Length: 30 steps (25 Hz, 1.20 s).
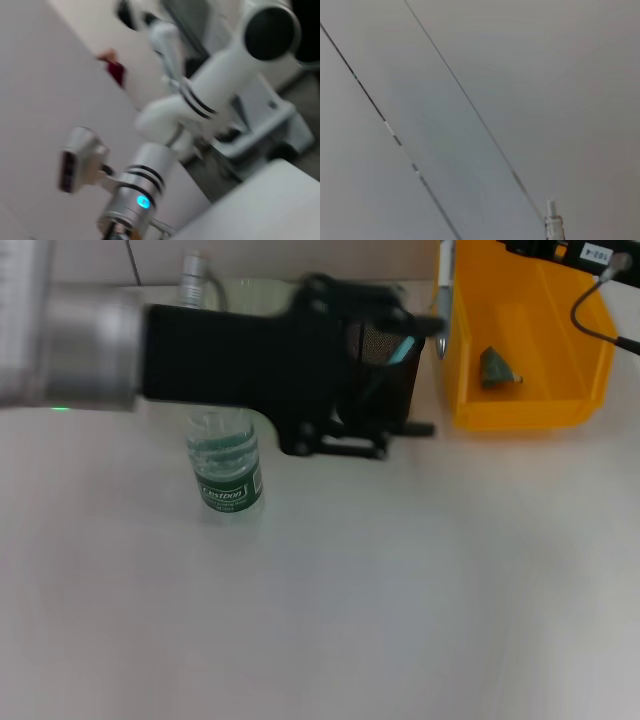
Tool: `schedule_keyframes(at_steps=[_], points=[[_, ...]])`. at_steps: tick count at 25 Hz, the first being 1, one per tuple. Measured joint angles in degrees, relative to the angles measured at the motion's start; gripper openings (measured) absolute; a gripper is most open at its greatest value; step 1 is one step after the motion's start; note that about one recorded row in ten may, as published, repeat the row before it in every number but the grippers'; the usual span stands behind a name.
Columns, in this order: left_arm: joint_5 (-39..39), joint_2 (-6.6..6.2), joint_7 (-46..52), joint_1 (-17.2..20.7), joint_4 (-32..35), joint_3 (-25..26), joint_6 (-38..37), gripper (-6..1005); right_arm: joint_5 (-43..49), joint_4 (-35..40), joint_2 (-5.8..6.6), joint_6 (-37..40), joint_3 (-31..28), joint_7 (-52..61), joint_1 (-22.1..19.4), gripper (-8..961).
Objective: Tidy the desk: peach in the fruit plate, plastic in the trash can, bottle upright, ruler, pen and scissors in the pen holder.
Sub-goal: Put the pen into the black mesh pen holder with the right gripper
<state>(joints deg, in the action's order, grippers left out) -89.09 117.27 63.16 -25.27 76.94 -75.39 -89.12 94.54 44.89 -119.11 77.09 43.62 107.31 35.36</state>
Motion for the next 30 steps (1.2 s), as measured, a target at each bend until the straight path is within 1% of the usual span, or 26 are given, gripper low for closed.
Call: schedule_keyframes(at_steps=[2,3,4,5,6,7,8,10,11,12,15,16,17,21,23,30], points=[[2.17,0.97,-2.04,0.82,-4.53,7.05,-3.89,664,-0.91,-0.76,-0.06,-1.46,0.29,-2.95,0.64,126],[2.17,0.97,-2.04,0.82,-4.53,7.05,-3.89,664,-1.89,-1.67,-0.08,-1.95,0.42,-5.26,1.13,126],[3.43,1.1,-3.09,1.22,-7.48,10.83,-5.76,665,-2.52,-2.21,-0.08,-2.15,0.48,-6.53,1.44,126],[4.68,1.07,-3.98,1.54,-10.56,14.28,-7.63,665,-3.45,-3.0,-0.08,-2.42,0.47,-8.53,1.79,126],[5.74,0.86,-4.95,1.79,-14.53,18.8,-9.85,665,-4.39,-3.75,-0.08,-2.6,0.5,-10.71,2.15,126],[5.74,0.86,-4.95,1.79,-14.53,18.8,-9.85,665,-5.32,-4.42,-0.09,-2.93,0.48,-12.9,2.4,126],[5.9,0.54,-6.55,2.52,-20.89,26.72,-12.97,664,-6.72,-5.55,-0.13,-3.08,0.48,-15.53,2.79,126],[5.75,0.22,-7.49,3.44,-24.02,29.53,-13.55,664,-10.11,-8.85,-0.21,-3.21,0.5,-21.74,3.92,126],[5.67,-0.1,-8.47,4.27,-26.19,31.06,-13.69,664,-12.83,-12.87,-0.21,-3.22,0.5,-27.58,5.24,126],[5.65,-0.29,-9.23,4.9,-27.86,31.68,-13.58,664,-12.83,-12.87,-0.21,-3.22,0.5,-27.58,5.24,126],[5.66,-1.34,-11.89,6.92,-33.99,33.45,-13.14,663,-14.61,-18.01,-0.24,-4.36,0.5,-33.6,7.24,126],[5.67,-1.79,-12.43,7.41,-35.98,33.79,-13.1,663,-14.91,-20.76,-0.33,-5.42,0.5,-36.74,8.52,126],[5.7,-2.4,-13.03,7.88,-38.33,34.08,-13.03,663,-14.91,-20.76,-0.33,-5.42,0.5,-36.74,8.52,126],[5.76,-3.57,-14.34,8.96,-44.28,34.33,-12.71,663,-15.92,-25.99,-0.62,-7.35,0.5,-45.43,10.46,126],[5.28,-3.55,-14.51,9.49,-45.22,34.28,-12.16,663,-16.01,-26.44,-0.62,-7.61,0.49,-45.94,10.47,126],[-0.1,-2.36,-14.64,11.02,-46.0,34.39,-10.19,664,-16.06,-29.17,-0.59,-10.43,0.48,-50.82,9.82,126]])
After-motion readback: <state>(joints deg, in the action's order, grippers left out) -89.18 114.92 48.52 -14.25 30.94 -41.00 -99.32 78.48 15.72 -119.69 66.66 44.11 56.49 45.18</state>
